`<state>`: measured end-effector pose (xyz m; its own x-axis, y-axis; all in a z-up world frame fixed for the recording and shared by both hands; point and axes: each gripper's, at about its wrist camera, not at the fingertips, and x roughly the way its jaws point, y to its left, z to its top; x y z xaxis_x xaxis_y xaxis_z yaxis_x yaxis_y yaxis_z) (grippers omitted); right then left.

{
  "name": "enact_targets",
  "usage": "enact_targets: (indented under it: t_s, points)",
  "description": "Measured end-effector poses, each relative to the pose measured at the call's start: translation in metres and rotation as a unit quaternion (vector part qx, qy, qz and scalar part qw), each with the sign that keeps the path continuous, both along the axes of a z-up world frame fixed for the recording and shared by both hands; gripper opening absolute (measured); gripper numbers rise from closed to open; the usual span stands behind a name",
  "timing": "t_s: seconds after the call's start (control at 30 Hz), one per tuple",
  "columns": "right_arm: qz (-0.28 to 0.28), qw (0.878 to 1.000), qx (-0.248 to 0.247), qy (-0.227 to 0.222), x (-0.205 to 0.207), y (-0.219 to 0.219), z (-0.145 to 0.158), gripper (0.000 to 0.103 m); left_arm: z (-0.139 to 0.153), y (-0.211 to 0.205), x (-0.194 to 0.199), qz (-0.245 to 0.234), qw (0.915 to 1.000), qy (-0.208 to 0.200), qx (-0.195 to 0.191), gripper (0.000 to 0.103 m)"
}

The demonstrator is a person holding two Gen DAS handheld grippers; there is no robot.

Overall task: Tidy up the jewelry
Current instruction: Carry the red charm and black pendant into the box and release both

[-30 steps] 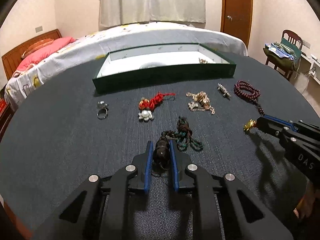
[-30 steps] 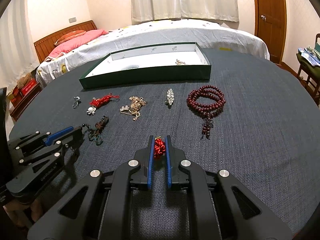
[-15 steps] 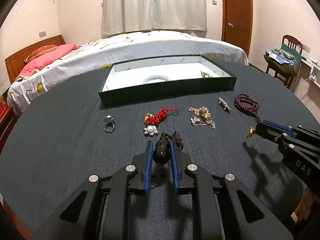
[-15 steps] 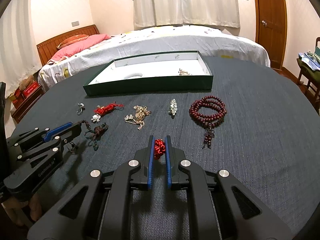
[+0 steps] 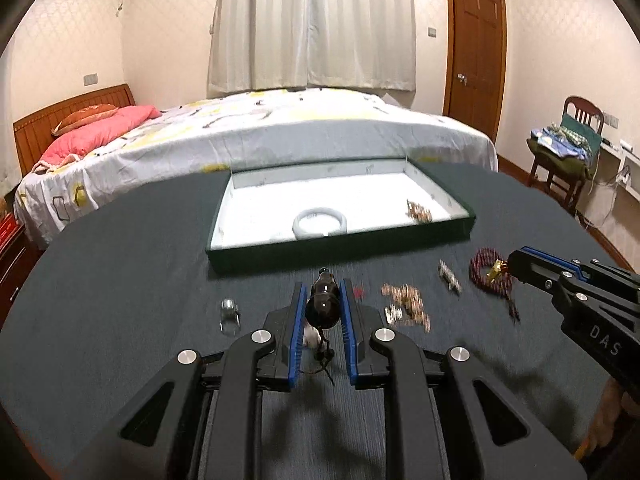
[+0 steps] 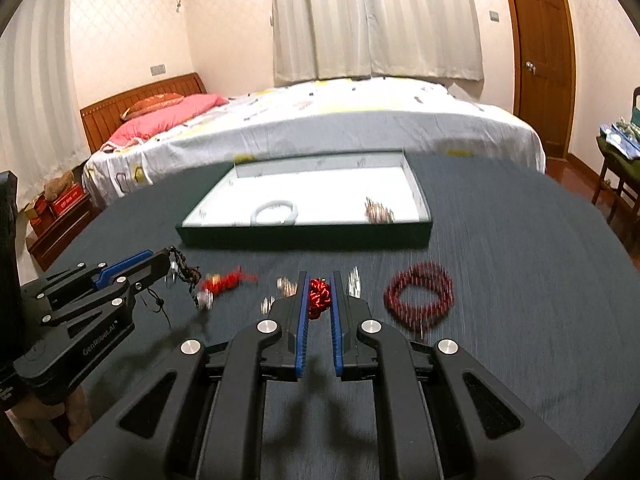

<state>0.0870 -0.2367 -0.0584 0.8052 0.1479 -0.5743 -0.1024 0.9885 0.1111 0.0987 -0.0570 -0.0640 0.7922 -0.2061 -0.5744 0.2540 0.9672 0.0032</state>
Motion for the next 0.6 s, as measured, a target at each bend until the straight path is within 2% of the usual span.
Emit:
enact_targets:
  t_s: [0.33,0.5,0.6]
  points:
    - [0.004,0.999,-0.005,-0.047,0.076,0.009,0.028,0.010,0.024,0.005,0.075,0.007,0.9992,-0.038,0.000,0.018]
    - [0.006,0.999,-0.009,-0.049,0.121,0.017,0.024,0.010,0.019,0.003,0.116,0.013,0.9991,-0.039,0.004,0.018]
    - [0.005,0.999,-0.013,-0.035,0.146,0.020,0.010,0.010,0.005,0.005,0.141,0.021,0.9995,-0.022,0.009,0.018]
